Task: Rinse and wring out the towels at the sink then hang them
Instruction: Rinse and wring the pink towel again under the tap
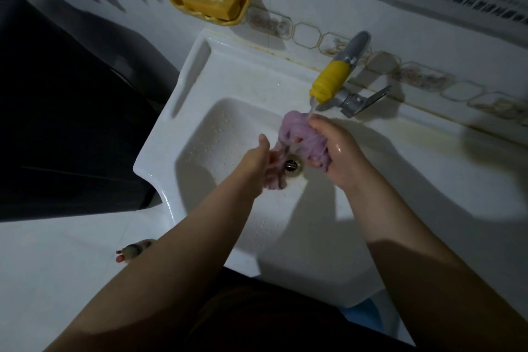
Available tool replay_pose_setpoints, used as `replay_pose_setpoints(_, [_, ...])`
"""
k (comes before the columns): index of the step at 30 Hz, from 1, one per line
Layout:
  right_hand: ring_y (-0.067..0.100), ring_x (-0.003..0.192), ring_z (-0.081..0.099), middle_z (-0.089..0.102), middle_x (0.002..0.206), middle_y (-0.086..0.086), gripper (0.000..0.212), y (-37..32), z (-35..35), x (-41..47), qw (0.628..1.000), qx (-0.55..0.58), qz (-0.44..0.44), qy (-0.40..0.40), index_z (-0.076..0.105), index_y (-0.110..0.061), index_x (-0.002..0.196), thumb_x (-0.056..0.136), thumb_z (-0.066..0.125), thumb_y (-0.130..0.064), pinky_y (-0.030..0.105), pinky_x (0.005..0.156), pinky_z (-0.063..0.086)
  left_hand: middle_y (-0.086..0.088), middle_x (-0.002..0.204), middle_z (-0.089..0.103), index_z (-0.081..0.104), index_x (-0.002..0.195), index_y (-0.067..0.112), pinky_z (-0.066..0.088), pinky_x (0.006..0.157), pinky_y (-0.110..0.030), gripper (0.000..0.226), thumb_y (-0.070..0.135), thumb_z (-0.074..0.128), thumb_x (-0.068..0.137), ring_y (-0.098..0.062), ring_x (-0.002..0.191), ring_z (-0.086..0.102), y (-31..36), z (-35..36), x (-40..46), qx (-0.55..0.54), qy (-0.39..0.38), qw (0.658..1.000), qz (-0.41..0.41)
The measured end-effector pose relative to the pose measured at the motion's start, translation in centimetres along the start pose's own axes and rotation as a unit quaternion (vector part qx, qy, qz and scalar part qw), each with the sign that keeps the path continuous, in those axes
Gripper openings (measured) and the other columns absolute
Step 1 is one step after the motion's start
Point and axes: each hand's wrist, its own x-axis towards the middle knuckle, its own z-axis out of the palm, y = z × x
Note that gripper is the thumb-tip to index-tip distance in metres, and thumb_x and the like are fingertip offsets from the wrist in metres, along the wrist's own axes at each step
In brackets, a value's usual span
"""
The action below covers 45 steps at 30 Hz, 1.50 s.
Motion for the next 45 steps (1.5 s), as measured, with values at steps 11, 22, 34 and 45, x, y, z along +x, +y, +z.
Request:
replay_pose_setpoints(11, [0.022, 0.081, 0.055, 0.06, 0.088, 0.008, 0.016, 5.2, -1.0, -3.7, 0.97, -0.229, 0.087, 0.005, 0.057, -0.017, 0.085, 0.091, 0.051, -0.004, 0.029, 0.07, 0.042, -0.016, 0.086, 0.064, 0.061, 0.105, -0.006, 0.056, 0.068, -0.029, 0.023, 0.013, 0.05, 0.099, -0.021, 0.073, 0.063, 2.3, -0.5, -0.9, -0.053, -0.085, 0.986, 0.135])
replay_pose_setpoints(22, [0.017, 0.116, 0.054, 0.055, 0.126, 0.011, 0.059, 3.2, -2.1, 2.3, 0.952, -0.289, -0.099, 0.032, 0.052, -0.014, 0.123, 0.081, 0.032, 0.022, 0.021, 0.09, 0.046, -0.005, 0.074, 0.056, 0.055, 0.076, 0.023, 0.035, 0.063, -0.03, 0.034, 0.034, 0.035, 0.101, -0.021, 0.072, 0.05, 4.0, -0.1, -2.8, 0.572, 0.001, 0.744, 0.344])
replay_pose_setpoints(34, [0.018, 0.08, 0.064, 0.07, 0.086, 0.0, 0.033, 2.1, -3.5, 1.6, 0.858, -0.507, -0.075, -0.026, 0.067, -0.02, 0.093, 0.072, 0.078, -0.043, 0.027, 0.066, 0.044, -0.011, 0.072, 0.066, 0.065, 0.087, 0.011, 0.053, 0.065, -0.039, 0.029, 0.017, 0.038, 0.098, -0.033, 0.067, 0.063, 4.4, -2.0, -2.5, 0.387, 0.047, 0.815, 0.429])
replay_pose_setpoints(45, [0.016, 0.087, 0.064, 0.069, 0.09, -0.003, 0.011, 1.4, -4.8, 1.9, 0.982, -0.161, -0.078, 0.062, 0.064, -0.021, 0.091, 0.094, 0.054, -0.025, 0.03, 0.075, 0.05, -0.003, 0.066, 0.051, 0.054, 0.072, 0.012, 0.041, 0.066, -0.032, 0.036, 0.028, 0.042, 0.102, -0.019, 0.068, 0.048, 5.7, -2.8, -1.4, 0.093, 0.056, 0.917, 0.383])
